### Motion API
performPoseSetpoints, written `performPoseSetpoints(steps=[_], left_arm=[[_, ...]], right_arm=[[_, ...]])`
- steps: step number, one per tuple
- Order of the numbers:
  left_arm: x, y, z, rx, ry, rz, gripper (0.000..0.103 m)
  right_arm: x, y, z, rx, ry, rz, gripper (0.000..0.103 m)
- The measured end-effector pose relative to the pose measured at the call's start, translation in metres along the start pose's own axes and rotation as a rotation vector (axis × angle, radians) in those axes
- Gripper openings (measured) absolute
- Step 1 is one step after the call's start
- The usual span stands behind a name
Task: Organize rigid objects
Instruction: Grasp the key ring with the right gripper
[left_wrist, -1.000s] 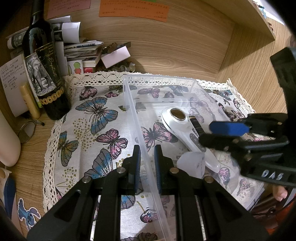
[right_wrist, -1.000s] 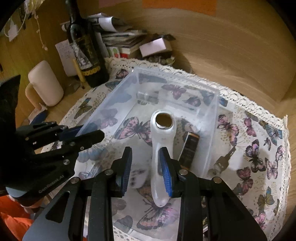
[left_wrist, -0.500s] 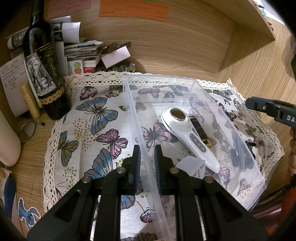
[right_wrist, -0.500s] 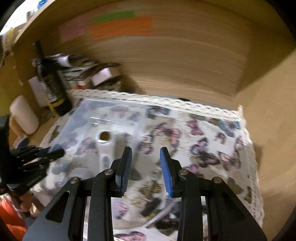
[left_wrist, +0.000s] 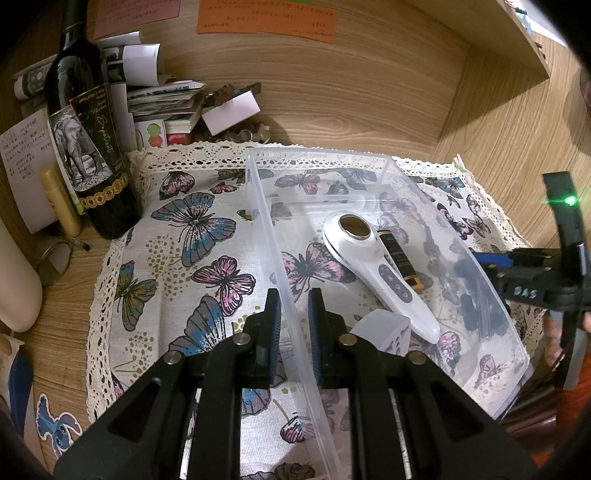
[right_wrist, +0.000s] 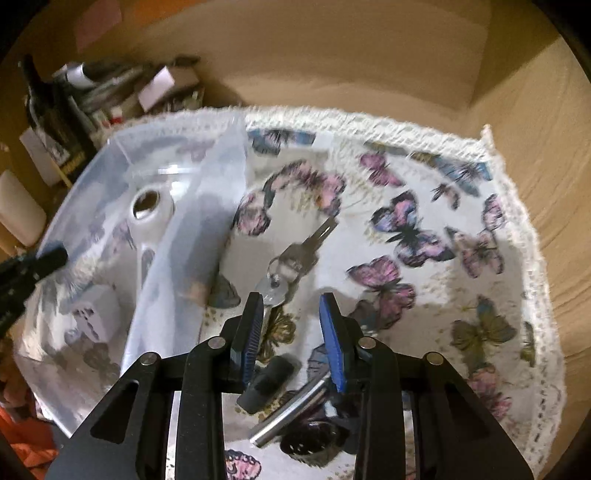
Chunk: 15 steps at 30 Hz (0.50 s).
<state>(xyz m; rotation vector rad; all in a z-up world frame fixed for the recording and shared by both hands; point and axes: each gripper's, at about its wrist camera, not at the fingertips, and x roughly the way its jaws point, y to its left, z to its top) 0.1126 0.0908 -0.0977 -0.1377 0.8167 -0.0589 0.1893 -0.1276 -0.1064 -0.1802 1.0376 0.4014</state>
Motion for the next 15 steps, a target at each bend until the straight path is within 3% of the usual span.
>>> performPoseSetpoints(steps=[9,15], left_arm=[[0.0,0.0,0.0,-0.002,0.0,-0.001,0.014],[0.0,0.0,0.0,-0.002,0.0,0.0,0.014]], right_arm=[[0.031,0.009,0.006,-0.058,0.081,-0.001,0.029],[0.034,0.011,0.008,-0.099,0.082,-0.014,0.029]])
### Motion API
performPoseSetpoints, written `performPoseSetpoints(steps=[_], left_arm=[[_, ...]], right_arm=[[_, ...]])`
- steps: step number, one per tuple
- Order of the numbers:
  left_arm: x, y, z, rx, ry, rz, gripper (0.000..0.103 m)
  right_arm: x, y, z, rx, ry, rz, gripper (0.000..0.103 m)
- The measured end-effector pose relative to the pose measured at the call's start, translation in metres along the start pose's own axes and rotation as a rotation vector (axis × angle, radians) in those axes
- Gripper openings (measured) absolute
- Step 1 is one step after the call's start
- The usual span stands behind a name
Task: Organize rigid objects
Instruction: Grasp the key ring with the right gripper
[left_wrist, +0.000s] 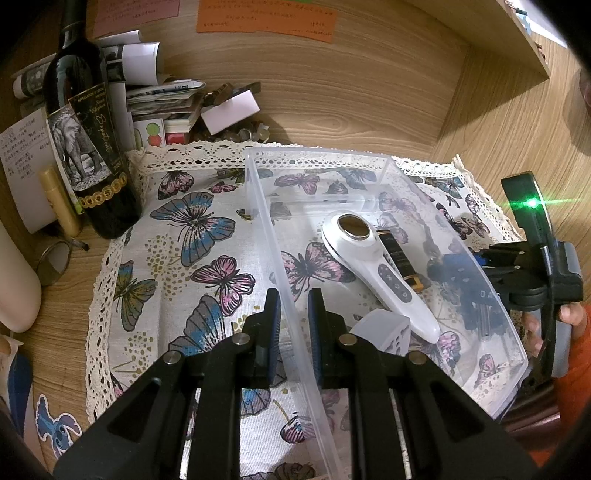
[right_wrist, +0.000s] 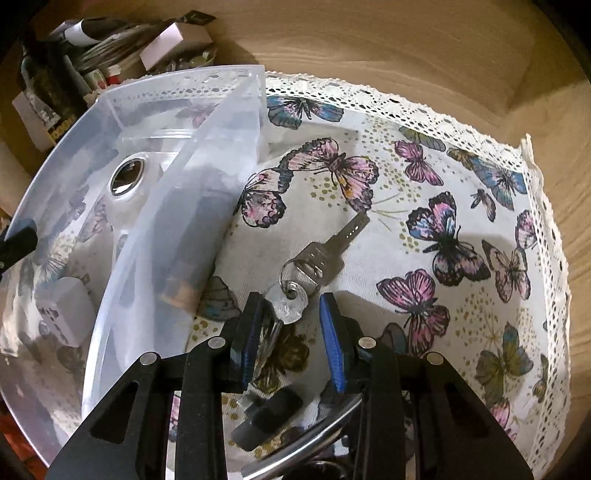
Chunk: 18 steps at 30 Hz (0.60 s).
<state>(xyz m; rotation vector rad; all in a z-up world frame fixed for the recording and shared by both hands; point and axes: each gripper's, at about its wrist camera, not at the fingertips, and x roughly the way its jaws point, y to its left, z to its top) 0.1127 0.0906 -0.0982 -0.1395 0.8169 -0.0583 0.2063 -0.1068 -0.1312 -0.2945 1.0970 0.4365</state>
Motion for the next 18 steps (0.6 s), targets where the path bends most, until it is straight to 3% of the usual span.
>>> performPoseSetpoints(steps=[16,18], left_arm=[[0.002,-0.002,-0.002,0.002,0.008,0.004,0.014],[0.003,-0.002,-0.002,0.003,0.01,0.005,0.014]], right_arm=[[-0.007,-0.01,-0.007,-0.024,-0.005,-0.046,0.029],[-0.007,-0.009,-0.008,-0.019,-0.017,-0.032,0.023]])
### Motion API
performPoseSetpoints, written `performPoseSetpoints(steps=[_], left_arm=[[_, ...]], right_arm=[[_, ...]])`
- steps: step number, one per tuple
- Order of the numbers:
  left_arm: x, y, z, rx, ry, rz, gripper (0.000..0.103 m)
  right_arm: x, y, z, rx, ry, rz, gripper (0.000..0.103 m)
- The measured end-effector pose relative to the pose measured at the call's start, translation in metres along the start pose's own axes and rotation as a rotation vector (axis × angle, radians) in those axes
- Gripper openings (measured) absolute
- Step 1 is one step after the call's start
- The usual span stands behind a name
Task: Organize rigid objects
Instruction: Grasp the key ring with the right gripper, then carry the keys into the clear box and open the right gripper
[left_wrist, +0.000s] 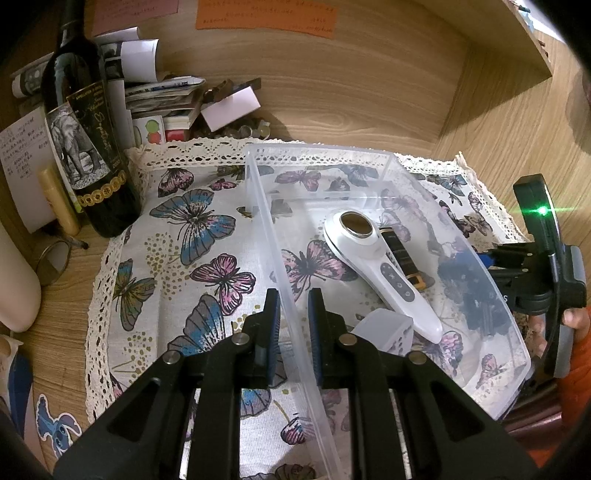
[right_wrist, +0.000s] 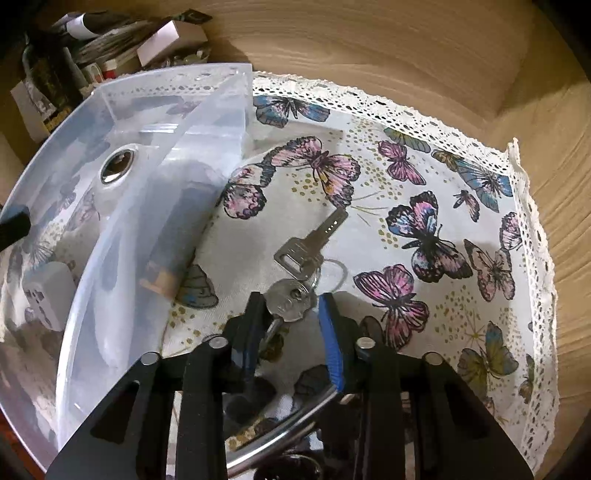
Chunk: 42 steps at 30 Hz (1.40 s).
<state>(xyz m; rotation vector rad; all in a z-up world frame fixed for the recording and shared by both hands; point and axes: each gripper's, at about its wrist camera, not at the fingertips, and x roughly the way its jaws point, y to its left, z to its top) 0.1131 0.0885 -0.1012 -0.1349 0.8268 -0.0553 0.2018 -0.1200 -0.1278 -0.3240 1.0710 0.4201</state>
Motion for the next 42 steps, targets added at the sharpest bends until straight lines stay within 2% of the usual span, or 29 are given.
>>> performPoseSetpoints(steps=[8,15,20,25,33,42], left_arm=[[0.001,0.0,0.0,0.001,0.002,0.001,0.014],[0.001,0.0,0.0,0.003,0.003,0.002,0.014],[0.001,0.0,0.0,0.003,0.003,0.001,0.014],[0.0,0.001,0.0,0.002,0.002,0.0,0.014],[0.001,0.001,0.0,0.003,0.003,0.001,0.014],[0.001,0.0,0.0,0.002,0.003,0.0,0.015]], right_arm=[[-0.014,-0.004,0.003,0.034,-0.068,-0.006,0.023],[-0.072,-0.007,0.019,0.037,-0.235,-0.027,0.023],[-0.107,0.003,0.03,0.016,-0.343,-0.001,0.023],[-0.122,0.023,0.039,-0.028,-0.404,0.038,0.023],[-0.123,0.063,0.039,-0.13,-0.421,0.121,0.023],[-0.086,0.102,0.043,-0.224,-0.316,0.19,0.023]])
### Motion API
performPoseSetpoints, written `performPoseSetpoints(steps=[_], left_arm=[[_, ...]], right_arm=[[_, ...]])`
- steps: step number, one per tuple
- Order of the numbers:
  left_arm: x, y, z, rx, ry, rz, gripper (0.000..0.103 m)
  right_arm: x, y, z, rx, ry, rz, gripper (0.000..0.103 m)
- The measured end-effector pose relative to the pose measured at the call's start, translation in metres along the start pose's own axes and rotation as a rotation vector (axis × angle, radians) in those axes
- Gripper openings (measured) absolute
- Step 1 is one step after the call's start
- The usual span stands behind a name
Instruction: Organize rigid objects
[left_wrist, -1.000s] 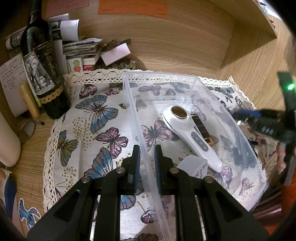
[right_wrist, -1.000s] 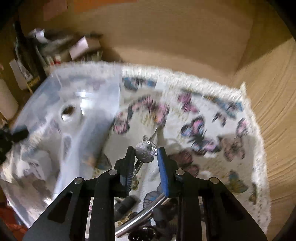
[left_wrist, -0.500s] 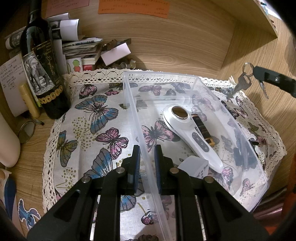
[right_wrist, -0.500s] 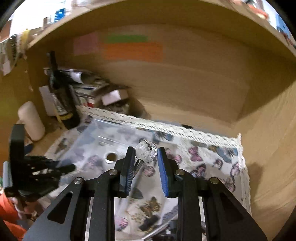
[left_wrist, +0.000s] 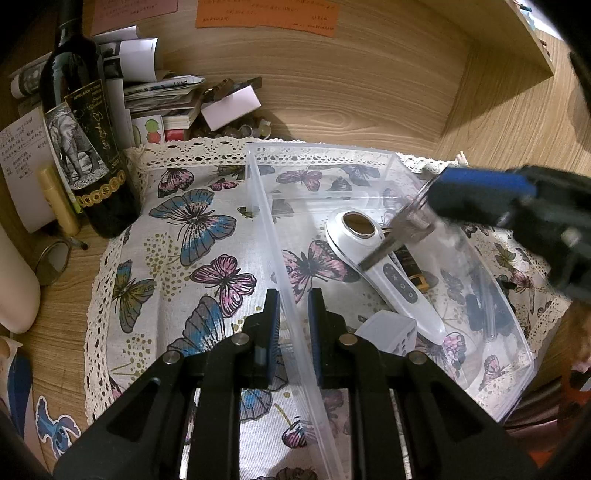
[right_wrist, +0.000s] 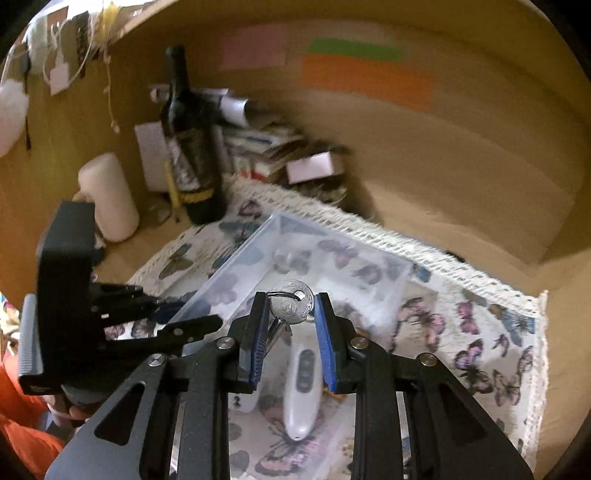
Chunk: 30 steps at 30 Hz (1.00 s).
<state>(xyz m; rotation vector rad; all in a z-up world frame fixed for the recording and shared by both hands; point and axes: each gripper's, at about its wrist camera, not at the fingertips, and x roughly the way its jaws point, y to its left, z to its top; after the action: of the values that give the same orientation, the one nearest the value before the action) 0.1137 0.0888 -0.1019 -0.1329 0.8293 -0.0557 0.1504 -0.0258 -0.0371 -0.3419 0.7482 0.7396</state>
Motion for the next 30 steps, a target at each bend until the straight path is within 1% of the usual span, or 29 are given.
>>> performPoseSetpoints(steps=[6,14,18,21,25,30], left_arm=[[0.0,0.0,0.0,0.0,0.0,-0.001,0.015],[0.0,0.0,0.0,-0.001,0.0,0.0,0.015],[0.0,0.0,0.0,0.0,0.001,0.001,0.015],[0.0,0.0,0.001,0.0,0.001,0.001,0.015],[0.0,0.0,0.001,0.0,0.001,0.001,0.015],[0.0,0.0,0.001,0.0,0.0,0.001,0.015]], right_arm=[[0.026,0.004,-0.009,-0.004,0.086,0.021,0.023],[0.038,0.004,-0.019,0.003,0.164,0.024,0.024],[0.031,0.003,-0.019,0.008,0.149,0.009,0.024],[0.018,-0.002,-0.017,0.022,0.119,-0.008,0.024],[-0.004,-0.017,-0.015,0.063,0.063,-0.052,0.024],[-0.036,-0.047,-0.019,0.143,0.01,-0.14,0.024]])
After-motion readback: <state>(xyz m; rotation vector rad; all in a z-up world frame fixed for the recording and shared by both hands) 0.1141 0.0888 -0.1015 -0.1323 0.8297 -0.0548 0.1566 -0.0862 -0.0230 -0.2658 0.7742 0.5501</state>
